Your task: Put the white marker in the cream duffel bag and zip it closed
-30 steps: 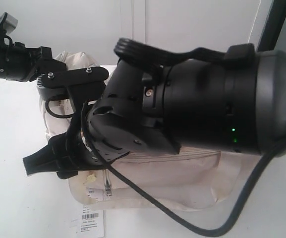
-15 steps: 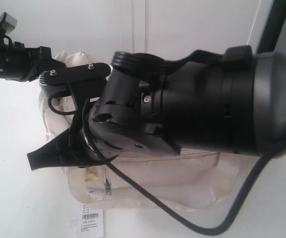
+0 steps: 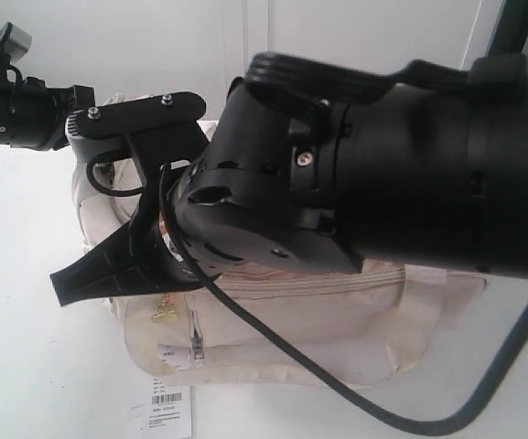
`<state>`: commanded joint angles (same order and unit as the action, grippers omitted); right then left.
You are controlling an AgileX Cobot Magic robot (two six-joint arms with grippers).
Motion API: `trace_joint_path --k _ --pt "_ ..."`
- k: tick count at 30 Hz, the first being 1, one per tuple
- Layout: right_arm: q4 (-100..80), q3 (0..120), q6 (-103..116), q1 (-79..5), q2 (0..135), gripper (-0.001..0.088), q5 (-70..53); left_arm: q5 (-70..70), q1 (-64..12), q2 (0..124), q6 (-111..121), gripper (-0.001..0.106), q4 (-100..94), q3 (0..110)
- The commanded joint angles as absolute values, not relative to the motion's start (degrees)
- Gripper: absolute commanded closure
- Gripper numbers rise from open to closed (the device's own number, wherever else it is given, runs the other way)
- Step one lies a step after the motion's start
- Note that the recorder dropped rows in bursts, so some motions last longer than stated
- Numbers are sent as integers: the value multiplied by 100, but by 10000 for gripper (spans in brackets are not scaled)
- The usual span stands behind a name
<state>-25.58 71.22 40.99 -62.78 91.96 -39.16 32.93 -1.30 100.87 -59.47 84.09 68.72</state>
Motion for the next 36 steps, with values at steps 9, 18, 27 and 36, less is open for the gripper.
trace_joint_path --k 9,18,27,36 --pt "-2597 7122 3824 -6267 9206 868 -3924 3526 12 9804 -5534 178 7777 6872" --pt "-2612 7122 3315 -6267 9206 868 -3949 4209 327 8615 -3901 94 5831 6663" --pt "-2566 7122 3036 -6267 9206 868 -3949 3629 146 7157 -4043 393 6375 5062" --pt "-2546 7122 2866 -6267 9206 868 -3938 3271 -41 6934 -3821 393 7071 4040"
